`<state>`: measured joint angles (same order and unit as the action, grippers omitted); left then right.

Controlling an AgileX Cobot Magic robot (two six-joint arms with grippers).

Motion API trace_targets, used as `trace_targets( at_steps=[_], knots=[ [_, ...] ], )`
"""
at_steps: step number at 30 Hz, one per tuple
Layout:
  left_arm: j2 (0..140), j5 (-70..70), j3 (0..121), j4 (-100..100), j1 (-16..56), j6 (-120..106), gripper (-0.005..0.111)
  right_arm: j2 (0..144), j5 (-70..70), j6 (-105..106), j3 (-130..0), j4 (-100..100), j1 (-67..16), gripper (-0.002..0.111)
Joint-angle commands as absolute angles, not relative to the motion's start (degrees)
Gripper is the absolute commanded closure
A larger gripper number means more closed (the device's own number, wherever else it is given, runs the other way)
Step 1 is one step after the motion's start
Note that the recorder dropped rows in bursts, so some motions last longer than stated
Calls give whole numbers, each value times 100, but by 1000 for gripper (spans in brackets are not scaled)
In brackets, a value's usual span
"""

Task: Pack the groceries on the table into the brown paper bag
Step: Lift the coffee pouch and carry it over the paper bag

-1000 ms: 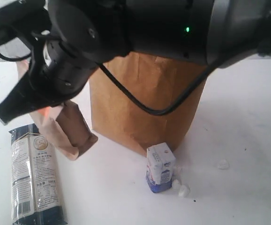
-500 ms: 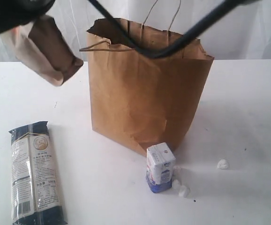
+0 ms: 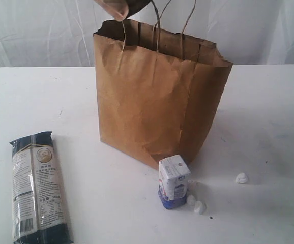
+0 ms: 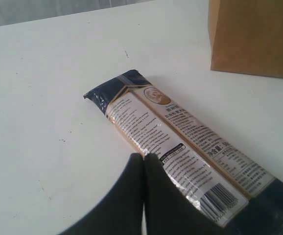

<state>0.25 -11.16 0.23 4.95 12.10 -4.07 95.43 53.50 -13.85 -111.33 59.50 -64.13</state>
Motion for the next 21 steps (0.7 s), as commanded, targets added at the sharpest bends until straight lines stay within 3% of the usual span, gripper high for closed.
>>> trace_targets(
  at_steps=[1,13,21],
  knots=[
    [0,-1115,0,541,1202,-407,107,9374,4992,-1742,-11251,6535,-6389,108],
    [0,-1115,0,541,1202,-407,107,9344,3923,-1653,-11263,5959,-6597,108],
    [0,-1115,0,541,1202,-407,107,9395,5400,-1664,-11253,6266,-6072,108]
  ],
)
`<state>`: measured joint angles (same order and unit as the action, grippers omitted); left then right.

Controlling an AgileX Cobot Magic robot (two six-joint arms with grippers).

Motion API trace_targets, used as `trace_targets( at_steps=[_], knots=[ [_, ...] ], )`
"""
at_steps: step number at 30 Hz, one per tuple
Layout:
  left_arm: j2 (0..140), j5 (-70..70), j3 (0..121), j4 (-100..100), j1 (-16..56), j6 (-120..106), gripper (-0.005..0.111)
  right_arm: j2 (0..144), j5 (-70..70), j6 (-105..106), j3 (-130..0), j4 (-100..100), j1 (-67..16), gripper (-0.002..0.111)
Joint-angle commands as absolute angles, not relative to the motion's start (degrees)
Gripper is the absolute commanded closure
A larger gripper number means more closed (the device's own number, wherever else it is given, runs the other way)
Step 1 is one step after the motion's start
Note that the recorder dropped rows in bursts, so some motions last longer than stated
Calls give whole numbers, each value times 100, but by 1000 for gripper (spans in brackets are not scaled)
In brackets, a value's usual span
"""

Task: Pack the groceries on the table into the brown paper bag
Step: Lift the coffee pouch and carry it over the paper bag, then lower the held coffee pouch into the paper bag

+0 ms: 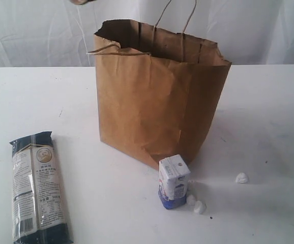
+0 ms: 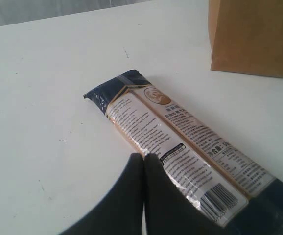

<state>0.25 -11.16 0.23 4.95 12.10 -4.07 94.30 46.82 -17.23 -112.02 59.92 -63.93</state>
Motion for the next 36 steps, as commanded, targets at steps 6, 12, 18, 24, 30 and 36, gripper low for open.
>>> trace_targets(
  at_steps=[6,12,18,24,30,36],
  knots=[
    [0,-1115,0,541,1202,-407,107,9509,5503,-1664,-11242,5833,-5609,108],
    [0,-1115,0,541,1202,-407,107,9559,5421,-1664,-11032,5565,-5229,108],
    [0,-1115,0,530,1202,-406,107,9538,5083,-1664,-10550,5243,-5104,108],
    [0,-1115,0,530,1202,-406,107,9538,4749,-1676,-10256,5123,-4961,108],
    [0,-1115,0,530,1202,-406,107,9549,4532,-1676,-10098,5136,-4730,108],
    [0,-1115,0,530,1202,-406,107,9539,4283,-1594,-10071,5267,-4478,108]
  ],
)
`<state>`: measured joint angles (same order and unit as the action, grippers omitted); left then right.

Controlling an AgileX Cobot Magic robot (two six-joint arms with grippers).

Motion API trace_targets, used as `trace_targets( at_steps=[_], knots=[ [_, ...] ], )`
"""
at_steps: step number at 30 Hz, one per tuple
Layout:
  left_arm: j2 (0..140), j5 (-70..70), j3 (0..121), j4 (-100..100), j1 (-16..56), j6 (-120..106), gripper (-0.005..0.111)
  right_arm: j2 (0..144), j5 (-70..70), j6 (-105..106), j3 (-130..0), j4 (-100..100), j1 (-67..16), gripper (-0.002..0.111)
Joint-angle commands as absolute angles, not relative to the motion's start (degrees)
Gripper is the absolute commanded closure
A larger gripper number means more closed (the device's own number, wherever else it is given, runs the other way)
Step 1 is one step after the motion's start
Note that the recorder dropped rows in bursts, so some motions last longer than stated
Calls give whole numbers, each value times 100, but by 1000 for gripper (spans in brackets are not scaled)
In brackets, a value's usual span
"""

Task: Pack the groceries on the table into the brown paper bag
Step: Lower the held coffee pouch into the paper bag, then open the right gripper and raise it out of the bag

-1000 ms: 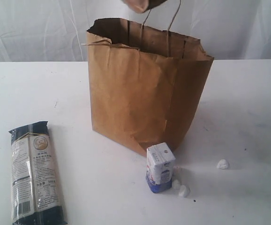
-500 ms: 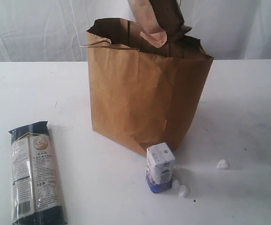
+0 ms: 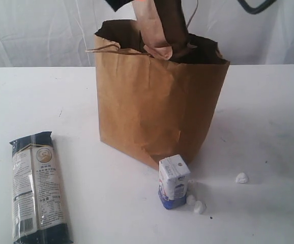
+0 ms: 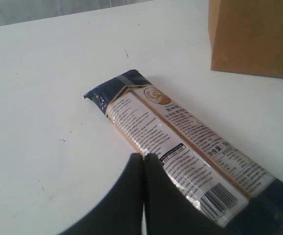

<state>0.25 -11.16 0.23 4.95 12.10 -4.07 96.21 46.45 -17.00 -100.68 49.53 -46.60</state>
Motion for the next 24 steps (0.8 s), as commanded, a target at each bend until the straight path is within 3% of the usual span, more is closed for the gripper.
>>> trace_targets(
  at_steps=[1,7,12,24],
  knots=[
    [0,-1115,0,530,1202,-406,107,9539,4221,-1547,-10071,5266,-4446,108],
    [0,-1115,0,530,1202,-425,107,9549,4031,-1479,-9979,4721,-4446,108],
    [0,-1115,0,530,1202,-425,107,9549,3595,-1327,-9162,4028,-4446,108],
    [0,-1115,0,530,1202,-425,107,9365,3804,-1487,-8487,3722,-4278,108]
  ],
)
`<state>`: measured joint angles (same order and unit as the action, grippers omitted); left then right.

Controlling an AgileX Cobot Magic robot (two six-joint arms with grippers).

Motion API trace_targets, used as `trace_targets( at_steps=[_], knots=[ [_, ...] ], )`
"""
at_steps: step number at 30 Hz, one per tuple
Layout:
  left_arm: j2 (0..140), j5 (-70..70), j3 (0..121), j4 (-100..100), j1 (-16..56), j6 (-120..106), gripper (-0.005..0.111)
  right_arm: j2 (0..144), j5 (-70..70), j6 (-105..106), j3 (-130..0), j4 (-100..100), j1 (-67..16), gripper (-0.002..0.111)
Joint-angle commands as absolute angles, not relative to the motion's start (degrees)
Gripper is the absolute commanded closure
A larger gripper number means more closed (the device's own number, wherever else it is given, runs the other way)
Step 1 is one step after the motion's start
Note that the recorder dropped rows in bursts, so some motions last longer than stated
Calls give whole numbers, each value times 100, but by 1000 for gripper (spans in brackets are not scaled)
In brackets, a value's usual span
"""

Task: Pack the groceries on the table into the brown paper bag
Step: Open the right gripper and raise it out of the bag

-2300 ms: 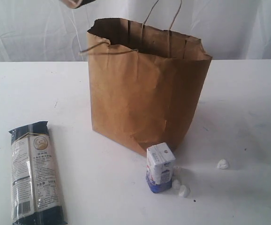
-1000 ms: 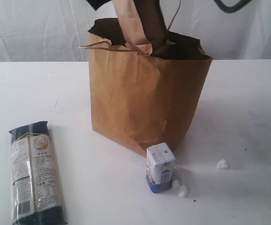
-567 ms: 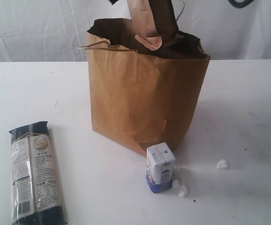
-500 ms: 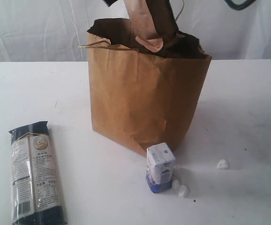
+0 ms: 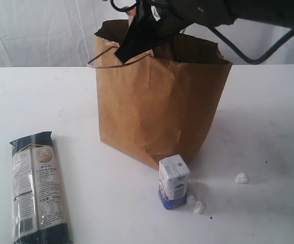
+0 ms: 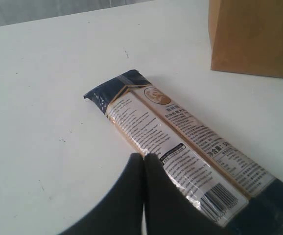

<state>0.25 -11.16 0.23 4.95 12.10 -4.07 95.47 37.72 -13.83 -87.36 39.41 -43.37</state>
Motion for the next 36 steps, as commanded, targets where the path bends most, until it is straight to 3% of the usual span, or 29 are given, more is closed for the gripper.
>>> trace_targets(
  at_steps=[1,8,10,12,17,19,36],
  knots=[
    [0,-1115,0,530,1202,-425,107,9305,3665,-1531,-8410,3620,-4278,108],
    [0,-1115,0,530,1202,-425,107,9054,3054,-1883,-7714,3217,-4211,108],
    [0,-1115,0,530,1202,-425,107,8929,2875,-2042,-7577,3217,-4175,102],
    [0,-1115,0,530,1202,-425,107,8837,2820,-2101,-7526,3217,-4160,91],
    [0,-1115,0,530,1202,-425,107,8555,2820,-2441,-7526,3336,-4110,46],
    [0,-1115,0,530,1202,-425,107,8383,2841,-2584,-7526,3362,-4107,35],
    [0,-1115,0,530,1202,-425,107,7122,3497,-2657,-7240,3509,-4107,41]
  ],
)
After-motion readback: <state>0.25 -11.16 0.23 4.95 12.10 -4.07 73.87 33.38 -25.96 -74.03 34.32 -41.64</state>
